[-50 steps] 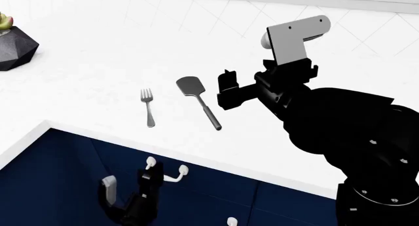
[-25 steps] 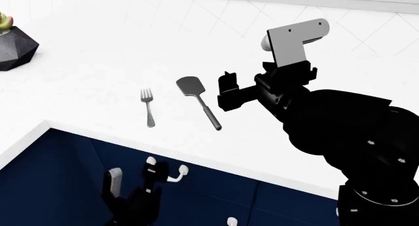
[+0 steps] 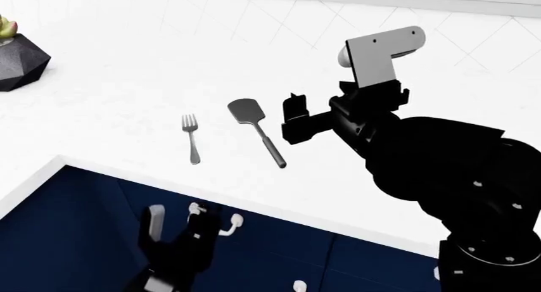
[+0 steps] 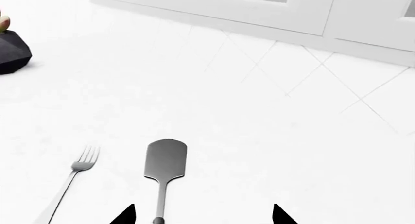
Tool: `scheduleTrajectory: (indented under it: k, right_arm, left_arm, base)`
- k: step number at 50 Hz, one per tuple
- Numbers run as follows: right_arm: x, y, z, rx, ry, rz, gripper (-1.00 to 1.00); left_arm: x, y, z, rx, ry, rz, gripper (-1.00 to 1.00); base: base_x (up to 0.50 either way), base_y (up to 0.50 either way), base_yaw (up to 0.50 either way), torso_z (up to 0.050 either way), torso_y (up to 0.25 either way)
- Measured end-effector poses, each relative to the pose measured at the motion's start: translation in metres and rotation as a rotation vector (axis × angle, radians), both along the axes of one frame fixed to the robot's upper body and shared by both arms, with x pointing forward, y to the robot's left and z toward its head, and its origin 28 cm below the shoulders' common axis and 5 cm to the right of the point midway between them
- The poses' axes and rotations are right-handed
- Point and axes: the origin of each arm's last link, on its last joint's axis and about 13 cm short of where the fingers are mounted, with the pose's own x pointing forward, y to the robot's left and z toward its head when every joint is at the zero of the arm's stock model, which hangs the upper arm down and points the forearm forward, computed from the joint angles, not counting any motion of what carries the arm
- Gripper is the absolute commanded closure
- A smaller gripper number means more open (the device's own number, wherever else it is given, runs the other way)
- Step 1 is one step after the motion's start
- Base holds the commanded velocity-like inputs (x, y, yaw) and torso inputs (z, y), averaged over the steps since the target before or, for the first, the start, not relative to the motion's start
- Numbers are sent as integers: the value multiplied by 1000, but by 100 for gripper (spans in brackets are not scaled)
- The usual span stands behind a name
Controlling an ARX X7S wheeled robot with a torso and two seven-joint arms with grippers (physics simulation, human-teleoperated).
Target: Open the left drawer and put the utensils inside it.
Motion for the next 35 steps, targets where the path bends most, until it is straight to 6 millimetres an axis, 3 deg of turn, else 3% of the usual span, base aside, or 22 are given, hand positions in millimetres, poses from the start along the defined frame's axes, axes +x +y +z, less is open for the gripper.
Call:
scheduleTrajectory:
  k: [23, 35]
  right_arm:
    - [3, 2, -1, -31, 34, -37, -100]
    - [2, 4, -2, -35, 38, -29, -100]
  left_arm:
    - [-7, 2, -4, 22, 10, -2, 100]
    - [-72, 14, -14, -55, -43, 64, 100]
  base:
    - [0, 0, 0, 0, 2]
    - [-3, -1, 1, 1, 1]
